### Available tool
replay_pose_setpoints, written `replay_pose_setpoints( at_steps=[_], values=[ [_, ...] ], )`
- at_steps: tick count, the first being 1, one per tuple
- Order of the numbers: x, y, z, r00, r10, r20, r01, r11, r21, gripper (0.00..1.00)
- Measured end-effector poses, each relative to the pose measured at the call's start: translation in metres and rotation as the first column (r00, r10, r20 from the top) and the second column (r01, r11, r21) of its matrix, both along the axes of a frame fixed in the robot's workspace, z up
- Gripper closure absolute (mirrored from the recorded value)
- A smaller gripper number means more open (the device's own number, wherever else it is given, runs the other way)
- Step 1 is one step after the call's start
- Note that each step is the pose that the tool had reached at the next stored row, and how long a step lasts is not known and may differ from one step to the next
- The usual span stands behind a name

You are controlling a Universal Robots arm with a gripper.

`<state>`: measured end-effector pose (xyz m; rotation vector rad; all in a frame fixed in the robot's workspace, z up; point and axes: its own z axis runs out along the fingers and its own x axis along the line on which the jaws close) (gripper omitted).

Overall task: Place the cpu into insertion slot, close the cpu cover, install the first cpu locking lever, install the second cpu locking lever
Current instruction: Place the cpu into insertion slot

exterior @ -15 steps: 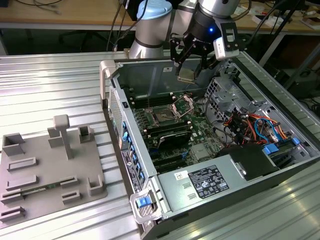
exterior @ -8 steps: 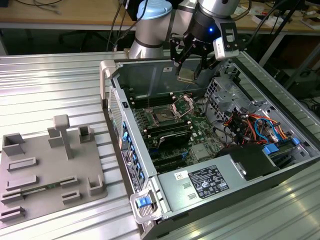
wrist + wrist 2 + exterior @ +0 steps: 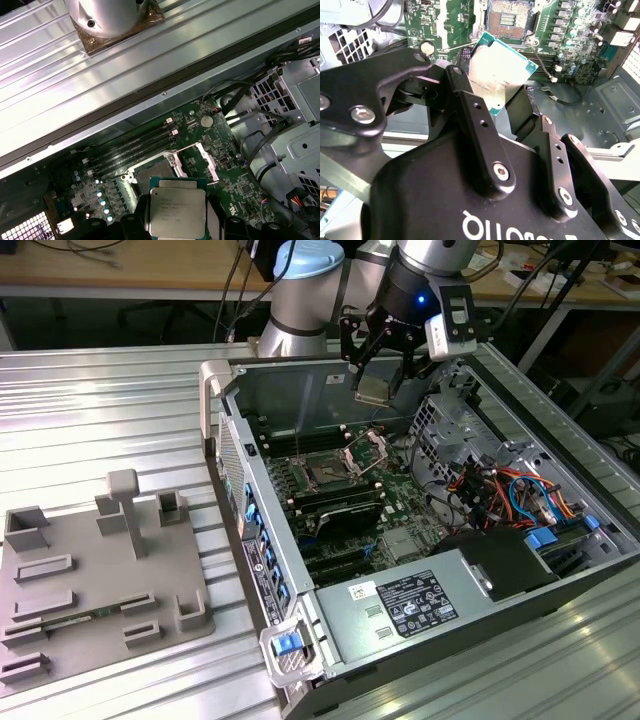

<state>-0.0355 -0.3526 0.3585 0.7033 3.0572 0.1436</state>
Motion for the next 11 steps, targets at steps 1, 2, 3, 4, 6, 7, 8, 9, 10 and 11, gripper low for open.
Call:
replay_pose_setpoints(
  at_steps=[1, 2, 3, 4, 6, 7, 8, 9, 10, 11],
  values=[
    [0.0000, 0.0000, 0.0000, 1.0000, -0.003, 0.0000, 0.003, 1.0000, 0.0001, 0.45],
    [0.0000, 0.0000, 0.0000, 1.0000, -0.006, -0.0001, 0.006, 1.0000, 0.0000, 0.45],
    [0.0000, 0.0000, 0.0000, 1.0000, -0.010, 0.0000, 0.010, 1.0000, 0.0001, 0.45],
    [0.0000, 0.0000, 0.0000, 0.9999, -0.014, -0.0001, 0.014, 0.9999, 0.0000, 0.45],
    [0.0000, 0.0000, 0.0000, 0.9998, -0.022, 0.0000, 0.022, 0.9998, 0.0001, 0.45],
    [0.0000, 0.0000, 0.0000, 0.9996, -0.027, 0.0000, 0.027, 0.9996, 0.0001, 0.45],
    [-0.0001, 0.0000, 0.0000, 0.9995, -0.030, -0.0001, 0.030, 0.9995, 0.0000, 0.45],
    [0.0000, 0.0000, 0.0000, 0.9994, -0.035, 0.0000, 0.035, 0.9994, 0.0000, 0.45],
    [-0.0001, 0.0000, 0.0000, 0.9992, -0.040, 0.0000, 0.040, 0.9992, 0.0000, 0.45],
    [-0.0001, 0.0000, 0.0000, 0.9990, -0.046, -0.0001, 0.046, 0.9990, 0.0000, 0.45]
  ],
)
